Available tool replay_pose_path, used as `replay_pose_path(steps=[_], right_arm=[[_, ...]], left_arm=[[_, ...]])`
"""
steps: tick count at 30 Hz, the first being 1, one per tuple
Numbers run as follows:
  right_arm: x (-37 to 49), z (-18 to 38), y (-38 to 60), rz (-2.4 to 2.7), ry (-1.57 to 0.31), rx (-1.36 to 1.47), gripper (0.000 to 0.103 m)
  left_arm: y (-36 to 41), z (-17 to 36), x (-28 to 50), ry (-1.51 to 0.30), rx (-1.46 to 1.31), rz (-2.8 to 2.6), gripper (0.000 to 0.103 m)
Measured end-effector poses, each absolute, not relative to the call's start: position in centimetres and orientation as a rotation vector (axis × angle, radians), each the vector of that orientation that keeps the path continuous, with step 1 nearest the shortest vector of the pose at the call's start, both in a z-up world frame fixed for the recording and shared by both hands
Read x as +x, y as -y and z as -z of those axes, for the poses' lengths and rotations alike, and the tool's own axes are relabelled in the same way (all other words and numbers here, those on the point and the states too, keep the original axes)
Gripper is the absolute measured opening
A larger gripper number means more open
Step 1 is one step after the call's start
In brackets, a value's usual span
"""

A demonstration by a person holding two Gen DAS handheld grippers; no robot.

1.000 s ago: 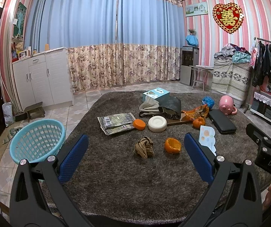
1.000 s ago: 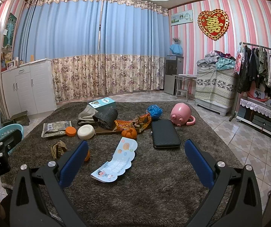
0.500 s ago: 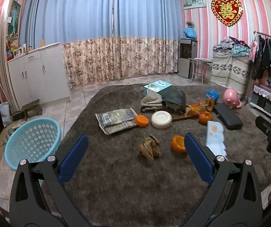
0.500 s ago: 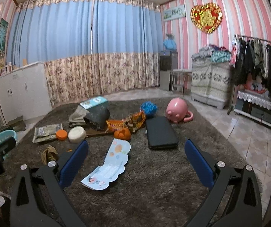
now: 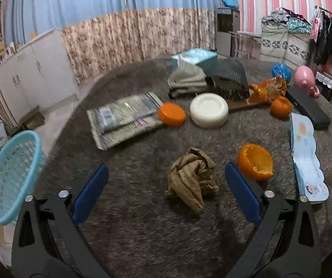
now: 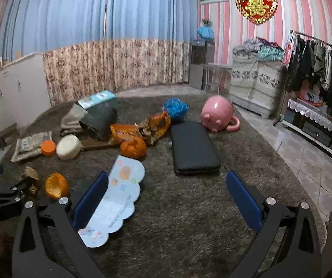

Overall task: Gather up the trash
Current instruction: 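Grasp the crumpled brown paper with the left tool while the right tool grasps the printed paper card, then carry both items to the blue basket and open both tools to drop them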

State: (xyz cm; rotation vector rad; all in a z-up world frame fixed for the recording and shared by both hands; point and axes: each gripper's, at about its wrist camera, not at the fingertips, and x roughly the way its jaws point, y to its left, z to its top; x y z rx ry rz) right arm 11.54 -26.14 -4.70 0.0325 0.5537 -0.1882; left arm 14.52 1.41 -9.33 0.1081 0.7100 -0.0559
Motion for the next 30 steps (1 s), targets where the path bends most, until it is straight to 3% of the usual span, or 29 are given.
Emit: replay_pose_path(steps=[3,6,17,19,21,22,23,30], right_arm=[[12.6,5.6,25.9,0.131,-0.617,0.058,0.099],[13.6,6.4,25.1,0.114,-0.653,0.049,0.099],[18.4,8.9,21.6,0.112,-0.787,-0.053,0.098],[18.8,9.6,21.7,0.105,-0.811,-0.032,0.09],[19.0,10.1,21.7,0.072,-0.84,-0.022,0.066],[18.9,10.2,21.7,0.054,-0.849,-0.013,0.065],[18.8,10.2,21.7,0.048,-0.842,-0.01,0.057],[17.0,8.2,21.6,0.022,-0.772,0.014,0.055]], left_arm=[[-0.7,10.0,15.4,-0.752,0.115,0.117,0.072],[-0.6,10.7,15.8,-0.79,0.12,0.149,0.043],[-3.2,9.5,15.0,-0.709,0.076,0.038,0.043],[-3.5,9.7,15.5,-0.723,0.061,0.028,0.043],[-3.7,9.8,15.8,-0.73,0.045,0.027,0.043],[-3.8,9.8,15.8,-0.73,0.045,0.026,0.043],[-3.8,9.8,15.6,-0.726,0.047,0.024,0.043],[-4.4,8.5,14.7,-0.692,0.023,0.022,0.043]])
